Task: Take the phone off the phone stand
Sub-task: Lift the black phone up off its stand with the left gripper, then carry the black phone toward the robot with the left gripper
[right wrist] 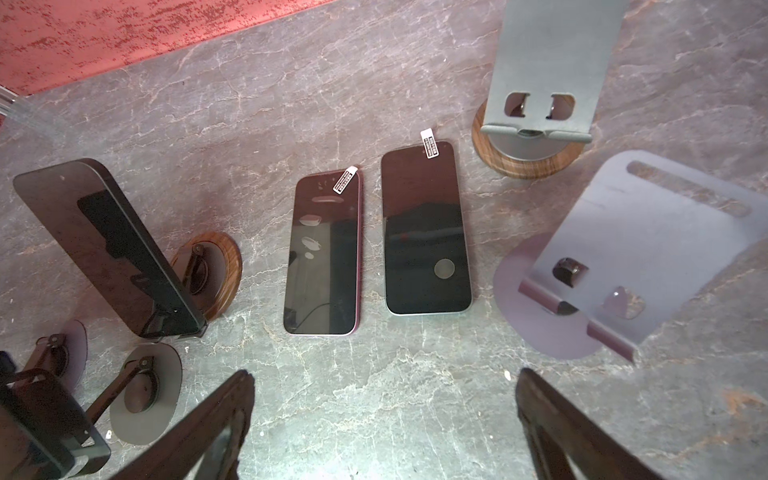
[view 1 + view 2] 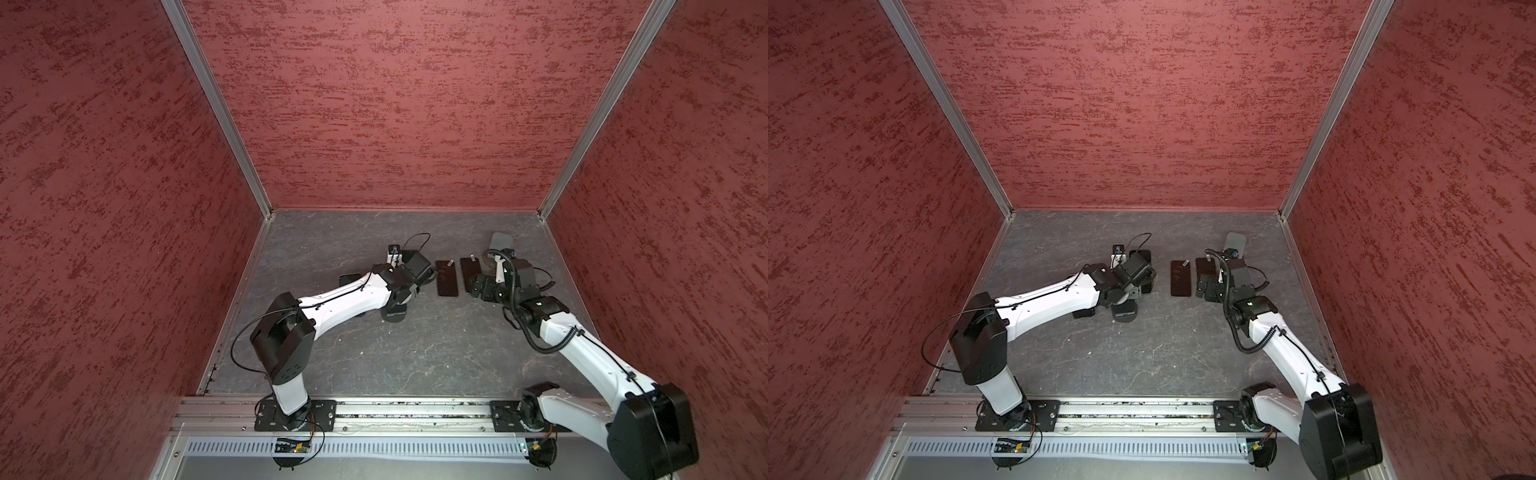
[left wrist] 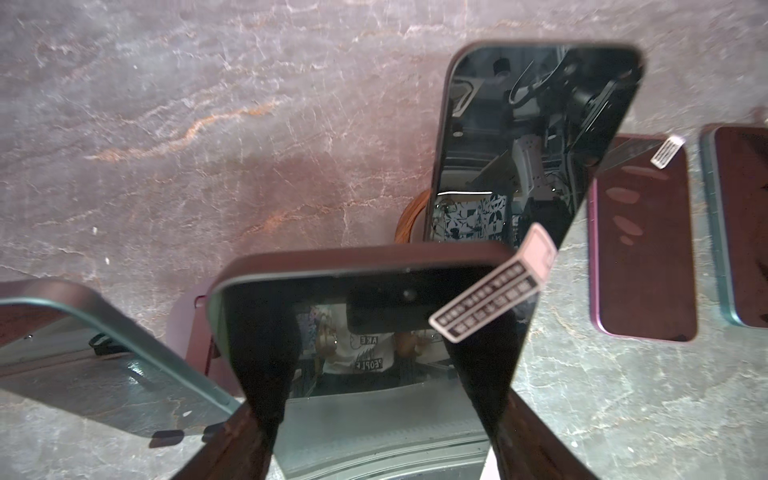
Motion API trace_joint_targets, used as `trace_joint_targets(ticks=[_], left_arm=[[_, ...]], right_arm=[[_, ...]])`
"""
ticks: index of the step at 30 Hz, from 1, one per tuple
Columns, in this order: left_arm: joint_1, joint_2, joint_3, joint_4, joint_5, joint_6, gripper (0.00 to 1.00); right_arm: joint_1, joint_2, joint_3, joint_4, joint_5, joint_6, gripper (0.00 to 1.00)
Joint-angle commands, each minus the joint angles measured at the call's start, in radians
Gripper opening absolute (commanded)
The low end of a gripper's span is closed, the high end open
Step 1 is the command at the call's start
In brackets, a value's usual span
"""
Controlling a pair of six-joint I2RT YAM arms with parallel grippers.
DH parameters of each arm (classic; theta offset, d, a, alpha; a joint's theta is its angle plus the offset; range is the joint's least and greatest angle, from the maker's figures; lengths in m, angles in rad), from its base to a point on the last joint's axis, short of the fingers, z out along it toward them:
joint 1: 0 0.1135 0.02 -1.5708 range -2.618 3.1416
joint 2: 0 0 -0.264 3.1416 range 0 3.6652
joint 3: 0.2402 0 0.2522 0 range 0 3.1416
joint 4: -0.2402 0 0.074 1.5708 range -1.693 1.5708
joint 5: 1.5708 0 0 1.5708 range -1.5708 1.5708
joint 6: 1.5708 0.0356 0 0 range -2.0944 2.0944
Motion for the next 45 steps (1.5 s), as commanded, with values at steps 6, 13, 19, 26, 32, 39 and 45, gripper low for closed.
trace_joint_targets(ticks=[6, 13, 19, 26, 32, 39, 45], left_arm=[[-0.044, -0.042, 0.041, -0.038, -0.041, 0.045, 0.63], [-0.109, -0.022, 0.099, -0.044, -0.011, 0.04, 0.63], [-0.153, 0.01, 0.14, -0.036, 0.029, 0.03, 0.63], [-0.209, 0.073, 0.202, -0.037, 0.068, 0.025, 0.63], [-0.252, 0.139, 0.254, -0.034, 0.116, 0.024, 0.63], [-0.265, 0.199, 0.26, 0.004, 0.206, -0.003, 0.63], [-0.268, 0.241, 0.257, 0.025, 0.248, -0.026, 0.63]], right_arm=[[0.005, 0.028, 0.016, 0.026, -0.009, 0.03, 0.99], [0.005, 0.048, 0.087, -0.02, 0.044, 0.065, 0.99], [0.004, 0.046, 0.153, -0.039, 0.081, 0.079, 0.99], [-0.007, 0.053, 0.209, -0.047, 0.121, 0.07, 0.99], [-0.021, 0.053, 0.222, -0.052, 0.134, 0.059, 0.99], [-0.025, 0.044, 0.197, -0.044, 0.129, 0.065, 0.99], [-0.027, 0.031, 0.187, -0.055, 0.151, 0.059, 0.99]])
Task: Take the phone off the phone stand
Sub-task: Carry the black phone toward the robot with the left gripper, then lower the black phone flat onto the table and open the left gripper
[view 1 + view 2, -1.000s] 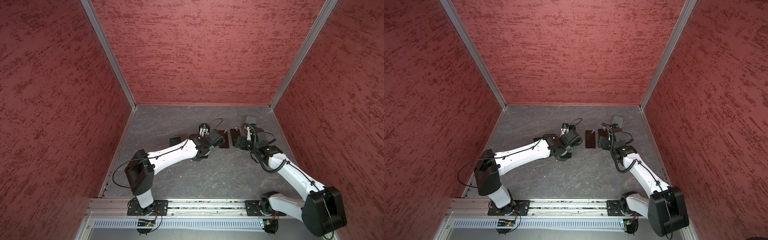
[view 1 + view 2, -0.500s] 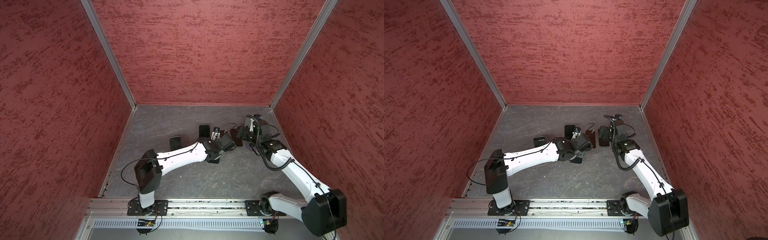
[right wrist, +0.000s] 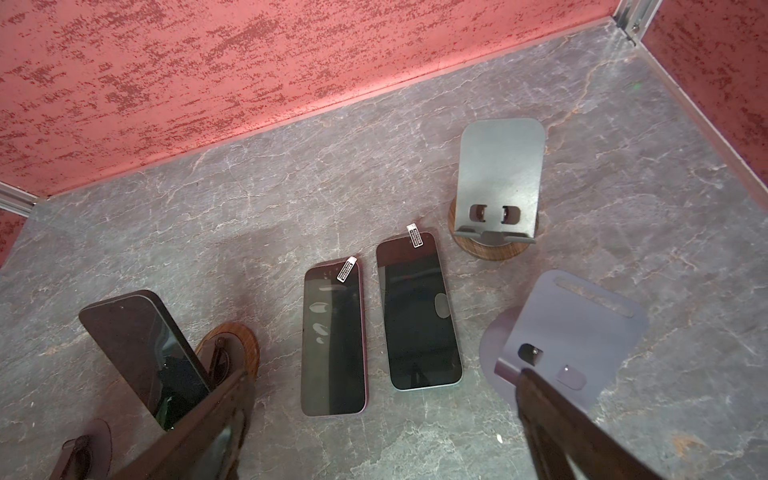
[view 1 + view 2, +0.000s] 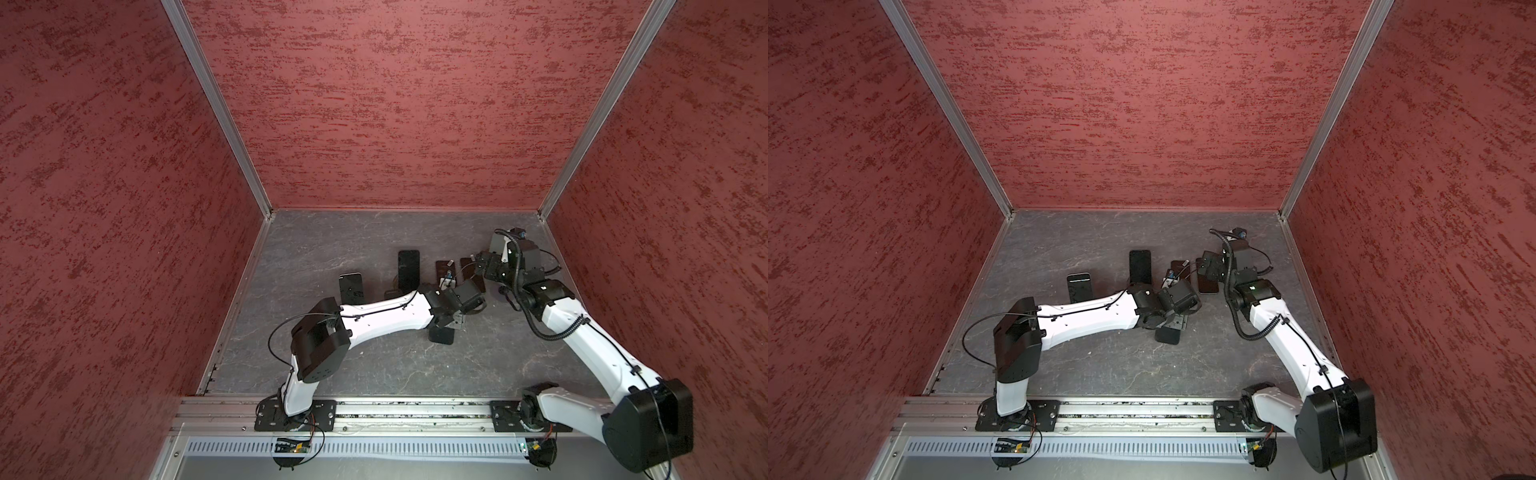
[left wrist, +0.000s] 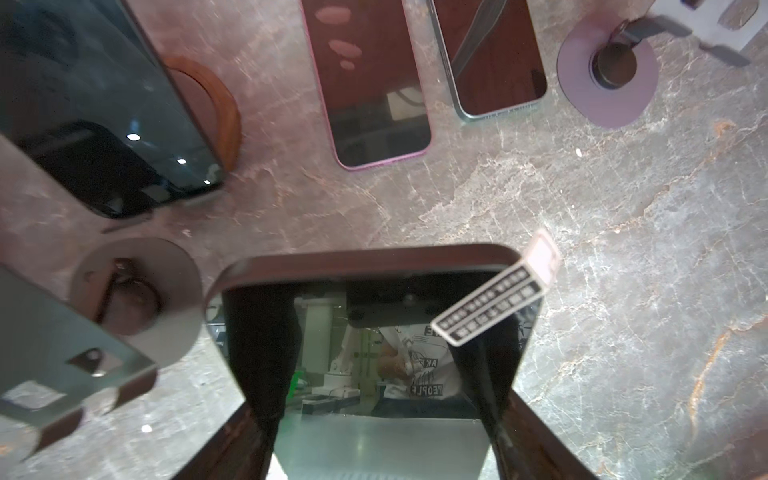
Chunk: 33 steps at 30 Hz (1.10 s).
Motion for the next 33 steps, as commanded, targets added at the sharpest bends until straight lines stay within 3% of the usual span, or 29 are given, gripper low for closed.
trace_joint_targets(ticks=[1, 17, 33], left_arm=[[-0.004, 0.027, 0.017, 0.039, 0.028, -0.027, 0.63], [0.032, 0.139, 0.018, 0.048, 0.126, -0.099, 0.63], [0.059, 0.186, 0.0, 0.057, 0.173, -0.133, 0.64]], right_arm=[[-0.006, -0.026, -0.006, -0.02, 0.038, -0.003, 0.99], [-0.03, -0.023, -0.027, -0.011, 0.097, 0.002, 0.99], [-0.036, -0.052, -0.064, 0.04, 0.048, -0.009, 0.99]])
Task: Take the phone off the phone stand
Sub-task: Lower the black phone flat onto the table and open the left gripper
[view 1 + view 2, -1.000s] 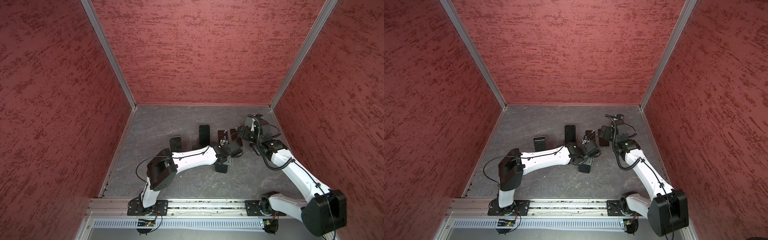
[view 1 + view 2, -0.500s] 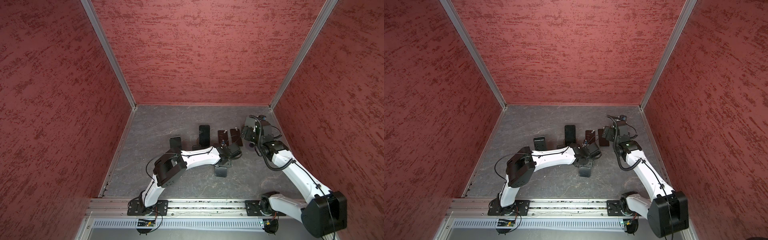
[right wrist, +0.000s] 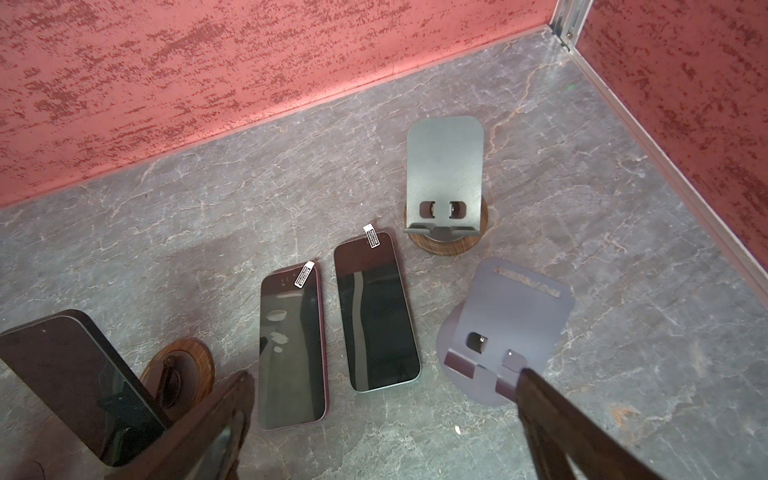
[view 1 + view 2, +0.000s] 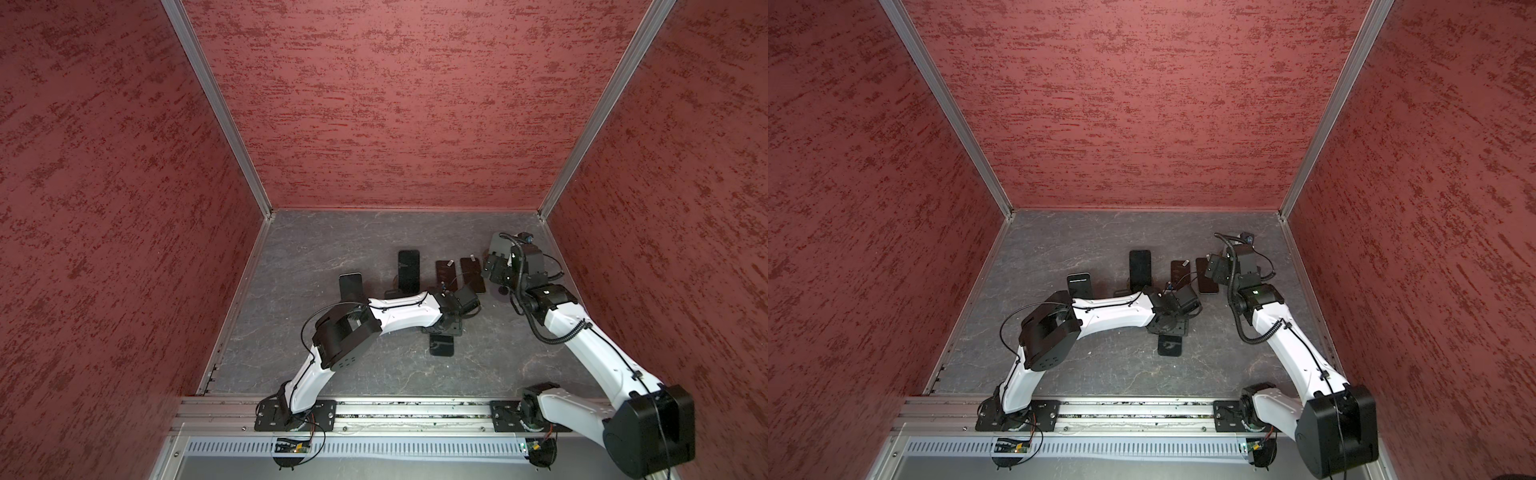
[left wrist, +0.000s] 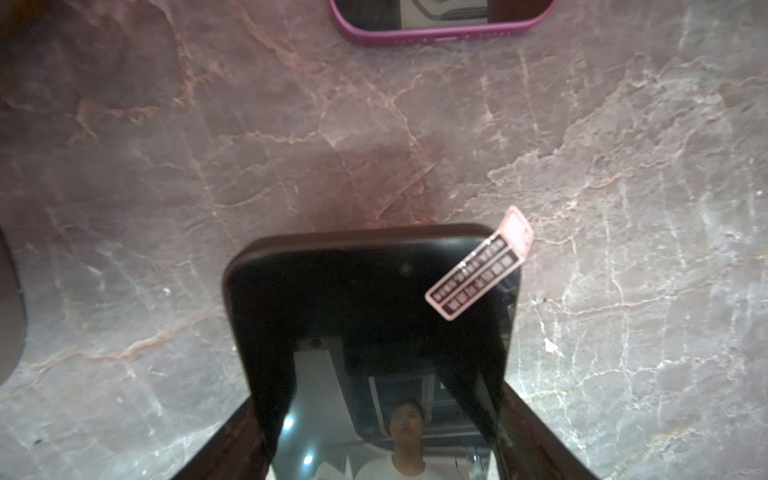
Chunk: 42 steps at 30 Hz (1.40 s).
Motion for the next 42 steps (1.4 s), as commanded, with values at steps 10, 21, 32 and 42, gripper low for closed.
trace_joint_targets(ticks=[10, 21, 32, 42], left_arm=[[0.034, 0.034, -0.007, 0.031, 0.071, -0.029, 0.65], [0.037, 0.053, -0.001, 0.025, 0.096, -0.029, 0.71], [0.034, 0.052, -0.001, 0.03, 0.097, -0.025, 0.78], [0.035, 0.057, -0.01, 0.063, 0.142, -0.016, 0.83]], right_arm=[[-0.004, -0.025, -0.038, 0.066, -0.031, -0.005, 0.99], [-0.006, -0.037, -0.057, 0.09, -0.029, -0.01, 0.99], [-0.009, -0.05, -0.065, 0.104, -0.024, -0.009, 0.99], [-0.011, -0.074, -0.078, 0.106, -0.014, -0.009, 0.99]])
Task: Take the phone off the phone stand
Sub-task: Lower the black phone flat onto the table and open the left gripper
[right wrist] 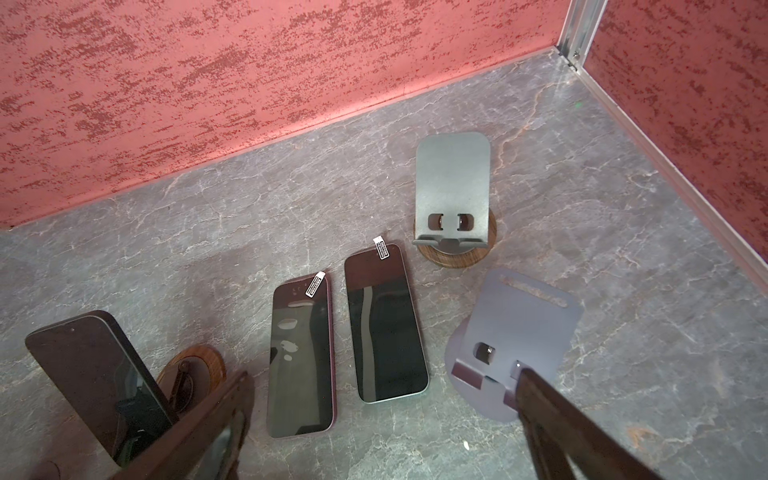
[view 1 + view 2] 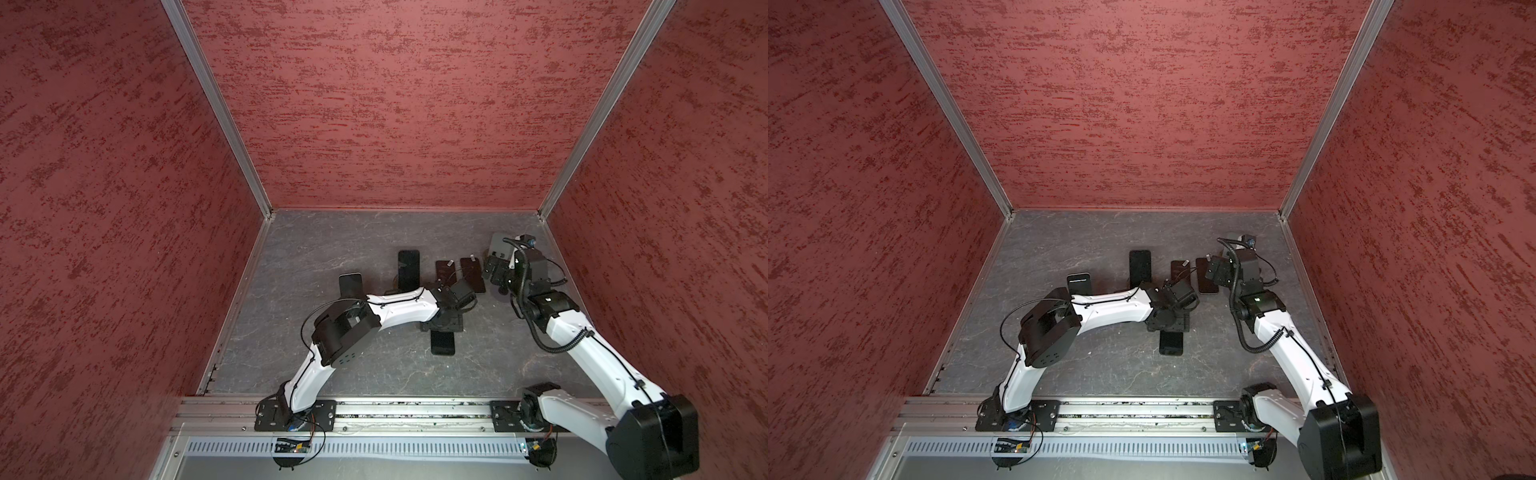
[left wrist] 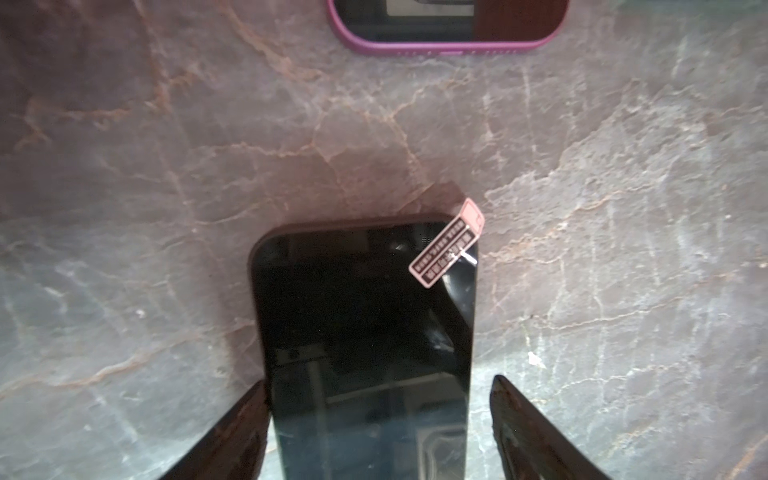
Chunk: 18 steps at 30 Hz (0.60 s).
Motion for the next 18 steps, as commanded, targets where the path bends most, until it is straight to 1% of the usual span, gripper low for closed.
trace_joint_targets(ticks=[1, 9, 14, 18], left_arm=[[0.002, 0.049, -0.012, 0.029, 0.048, -0.002, 0.83], [0.001, 0.032, -0.024, 0.024, 0.026, -0.005, 0.83], [0.0, 0.008, -0.03, -0.005, -0.028, 0.002, 0.84], [0.0, -0.021, -0.03, -0.039, -0.09, 0.015, 0.84]], right_arm=[[-0.007, -0.023, -0.012, 0.024, 0.003, -0.001, 0.99], [-0.009, -0.026, -0.013, 0.025, -0.004, -0.003, 0.99], [-0.009, -0.021, -0.013, 0.024, -0.011, -0.003, 0.99], [-0.009, -0.019, -0.015, 0.025, -0.015, -0.003, 0.99]])
